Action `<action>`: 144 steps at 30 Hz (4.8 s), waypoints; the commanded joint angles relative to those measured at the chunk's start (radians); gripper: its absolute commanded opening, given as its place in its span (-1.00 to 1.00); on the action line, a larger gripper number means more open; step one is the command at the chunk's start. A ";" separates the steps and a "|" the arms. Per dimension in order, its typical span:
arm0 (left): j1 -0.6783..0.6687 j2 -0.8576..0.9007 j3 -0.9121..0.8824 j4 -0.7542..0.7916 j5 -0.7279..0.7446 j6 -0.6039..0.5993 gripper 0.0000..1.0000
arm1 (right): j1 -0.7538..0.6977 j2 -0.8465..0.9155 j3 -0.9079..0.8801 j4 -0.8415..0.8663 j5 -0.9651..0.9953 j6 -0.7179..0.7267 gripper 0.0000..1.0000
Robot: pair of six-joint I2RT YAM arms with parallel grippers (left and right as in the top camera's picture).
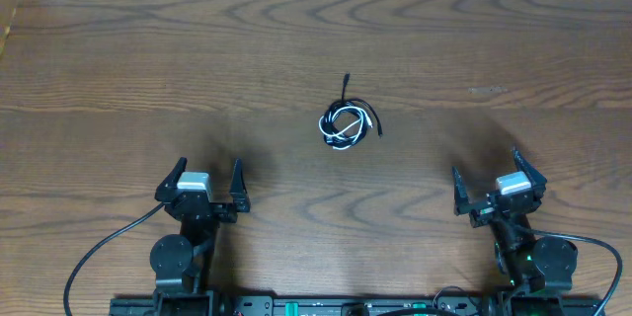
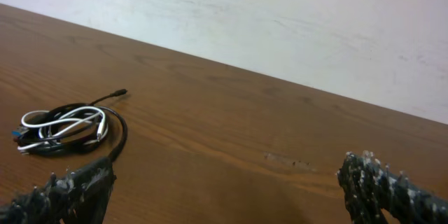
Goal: Untangle cables
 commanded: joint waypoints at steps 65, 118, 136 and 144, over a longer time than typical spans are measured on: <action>0.004 0.256 0.208 -0.045 0.009 0.019 0.95 | 0.008 0.196 0.146 0.039 -0.125 -0.006 0.99; -0.314 1.661 1.603 -0.825 0.373 -0.064 0.96 | 0.009 1.352 1.321 -0.717 -0.357 -0.045 0.94; -0.369 2.004 1.603 -0.818 0.143 -0.296 -0.15 | 0.016 1.405 1.321 -0.754 -0.252 0.030 0.66; -0.380 2.086 1.603 -0.798 0.143 -0.296 -0.54 | 0.016 1.406 1.321 -0.754 -0.252 0.030 0.65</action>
